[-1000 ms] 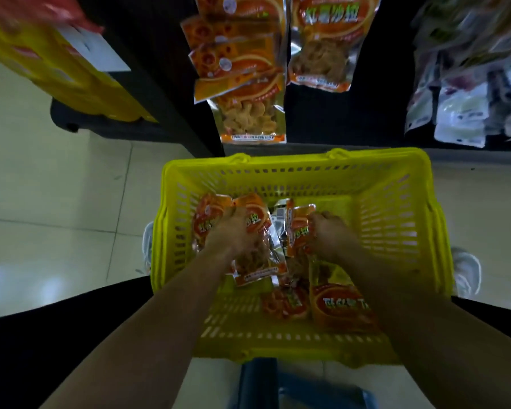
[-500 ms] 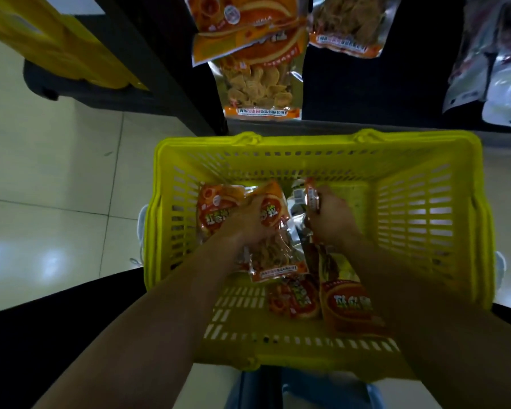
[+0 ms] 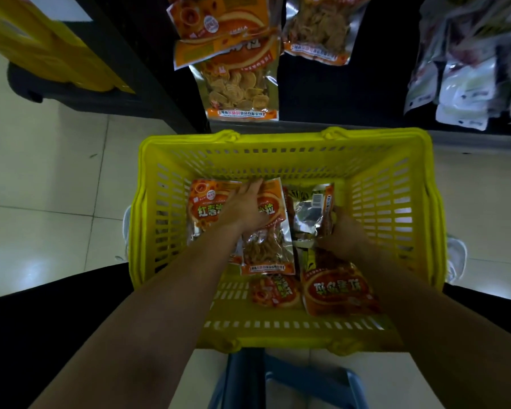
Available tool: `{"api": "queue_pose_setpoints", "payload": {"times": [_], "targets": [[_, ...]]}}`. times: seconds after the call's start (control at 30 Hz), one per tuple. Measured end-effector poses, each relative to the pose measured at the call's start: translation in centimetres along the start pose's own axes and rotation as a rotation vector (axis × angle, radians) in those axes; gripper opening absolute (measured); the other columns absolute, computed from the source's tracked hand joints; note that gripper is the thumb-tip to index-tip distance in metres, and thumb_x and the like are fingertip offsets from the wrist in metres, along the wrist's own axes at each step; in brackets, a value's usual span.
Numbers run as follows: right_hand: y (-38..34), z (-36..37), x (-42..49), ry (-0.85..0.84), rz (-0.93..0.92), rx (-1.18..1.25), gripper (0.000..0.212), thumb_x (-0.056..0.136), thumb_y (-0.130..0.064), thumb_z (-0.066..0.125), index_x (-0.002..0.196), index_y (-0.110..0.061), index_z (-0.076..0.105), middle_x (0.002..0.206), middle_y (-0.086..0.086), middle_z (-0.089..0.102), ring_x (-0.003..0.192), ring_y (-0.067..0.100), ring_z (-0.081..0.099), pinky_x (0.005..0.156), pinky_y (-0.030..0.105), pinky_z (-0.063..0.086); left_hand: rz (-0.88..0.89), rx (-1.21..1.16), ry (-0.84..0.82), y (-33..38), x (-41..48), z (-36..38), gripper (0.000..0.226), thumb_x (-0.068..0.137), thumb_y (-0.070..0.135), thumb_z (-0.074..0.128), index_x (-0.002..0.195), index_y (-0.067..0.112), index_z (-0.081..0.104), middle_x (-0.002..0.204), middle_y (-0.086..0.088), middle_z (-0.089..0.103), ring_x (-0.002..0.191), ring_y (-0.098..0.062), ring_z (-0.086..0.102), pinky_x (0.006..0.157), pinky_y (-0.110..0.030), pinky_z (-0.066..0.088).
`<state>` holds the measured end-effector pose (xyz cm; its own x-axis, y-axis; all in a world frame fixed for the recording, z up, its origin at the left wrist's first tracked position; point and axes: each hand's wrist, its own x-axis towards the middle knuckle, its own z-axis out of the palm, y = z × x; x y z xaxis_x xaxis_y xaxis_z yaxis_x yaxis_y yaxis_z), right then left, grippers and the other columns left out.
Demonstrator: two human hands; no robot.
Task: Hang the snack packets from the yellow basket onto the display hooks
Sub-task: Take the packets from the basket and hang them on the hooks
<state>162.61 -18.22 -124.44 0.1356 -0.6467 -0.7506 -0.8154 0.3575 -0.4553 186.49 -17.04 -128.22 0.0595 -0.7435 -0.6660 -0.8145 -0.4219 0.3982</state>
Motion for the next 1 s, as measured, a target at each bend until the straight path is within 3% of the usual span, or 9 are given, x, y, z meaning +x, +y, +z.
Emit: {"api": "queue_pose_setpoints", "payload": {"times": [0.13,0.27,0.37,0.47,0.57,0.63,0.77,0.87,1.0], "targets": [[-0.5,-0.6,-1.1,-0.122,-0.142,0.124,0.069,0.071,0.005,0.083,0.122,-0.018,0.044,0.096,-0.013,0.054,0.088,0.006,0.058,0.062,0.001,0.04,-0.019,0.029,-0.031,-0.2,0.4,0.2,0.101,0.08,0.047,0.077,0.158,0.03,0.014,0.161,-0.002,0.029,0.146,-0.037,0.02,0.114,-0.051,0.03],[0.2,0.0,0.1,-0.024,-0.117,0.093,0.039,0.085,-0.002,0.068,0.114,-0.021,0.049,0.091,-0.003,0.059,0.089,0.025,0.06,0.065,0.026,0.041,-0.044,0.115,-0.006,-0.1,0.1,-0.7,0.08,0.081,0.045,0.075,0.15,0.035,0.035,0.148,-0.008,0.036,0.135,-0.037,0.029,0.106,-0.05,0.037],[0.4,0.0,0.9,0.132,-0.069,0.118,0.042,0.089,-0.003,0.057,0.128,-0.016,0.053,0.091,0.006,0.062,0.077,0.029,0.059,0.06,0.029,0.043,-0.026,0.122,0.087,-0.5,-0.7,-2.2,0.04,0.092,0.042,0.064,0.131,0.032,0.06,0.139,-0.005,0.047,0.128,-0.035,0.038,0.103,-0.045,0.038],[0.0,-0.6,0.5,0.159,-0.013,0.132,0.043,0.09,-0.006,0.052,0.13,-0.021,0.058,0.096,0.013,0.07,0.073,0.033,0.068,0.063,0.045,0.059,0.026,0.194,0.138,-0.6,-2.7,-4.1,0.027,0.094,0.043,0.061,0.116,0.028,0.069,0.125,0.0,0.062,0.116,-0.028,0.053,0.094,-0.037,0.042],[-1.2,-1.5,-1.0,0.152,-0.026,0.112,0.043,0.087,-0.001,0.052,0.12,-0.025,0.067,0.098,0.011,0.073,0.069,0.027,0.072,0.057,0.037,0.06,0.049,0.197,0.175,-0.2,-5.5,-6.3,0.024,0.094,0.041,0.063,0.113,0.029,0.07,0.118,-0.001,0.07,0.111,-0.026,0.062,0.086,-0.033,0.047],[-2.4,-2.6,-2.1,0.139,-0.081,0.022,0.043,0.085,-0.001,0.053,0.112,-0.029,0.071,0.097,0.009,0.074,0.075,0.027,0.07,0.058,0.031,0.055,0.069,0.238,0.208,0.5,-7.4,-7.8,0.025,0.093,0.04,0.064,0.115,0.03,0.07,0.12,-0.001,0.07,0.113,-0.026,0.061,0.09,-0.034,0.048],[-5.8,-6.0,-5.7,0.061,-0.171,-0.1,0.035,0.088,0.0,0.048,0.096,-0.027,0.069,0.086,0.006,0.072,0.062,0.016,0.065,0.046,0.022,0.045,0.09,0.353,0.242,2.1,-11.6,-11.1,0.027,0.093,0.043,0.064,0.118,0.036,0.069,0.121,-0.001,0.068,0.117,-0.025,0.058,0.094,-0.034,0.046],[-8.8,-9.4,-10.0,0.06,-0.282,-0.205,0.035,0.088,-0.002,0.048,0.088,-0.031,0.068,0.072,-0.005,0.066,0.061,0.015,0.06,0.046,0.022,0.041,0.129,0.448,0.265,3.4,-14.3,-13.5,0.028,0.09,0.049,0.064,0.117,0.04,0.068,0.12,-0.007,0.066,0.119,-0.028,0.055,0.099,-0.036,0.042],[-12.5,-14.6,-15.9,0.136,-0.41,-0.316,0.041,0.088,-0.002,0.045,0.103,-0.032,0.068,0.082,-0.012,0.059,0.071,0.011,0.057,0.057,0.025,0.038,0.224,0.555,0.321,5.8,-18.3,-17.1,0.024,0.091,0.045,0.064,0.114,0.039,0.07,0.117,-0.002,0.069,0.12,-0.026,0.052,0.101,-0.037,0.043]]}}
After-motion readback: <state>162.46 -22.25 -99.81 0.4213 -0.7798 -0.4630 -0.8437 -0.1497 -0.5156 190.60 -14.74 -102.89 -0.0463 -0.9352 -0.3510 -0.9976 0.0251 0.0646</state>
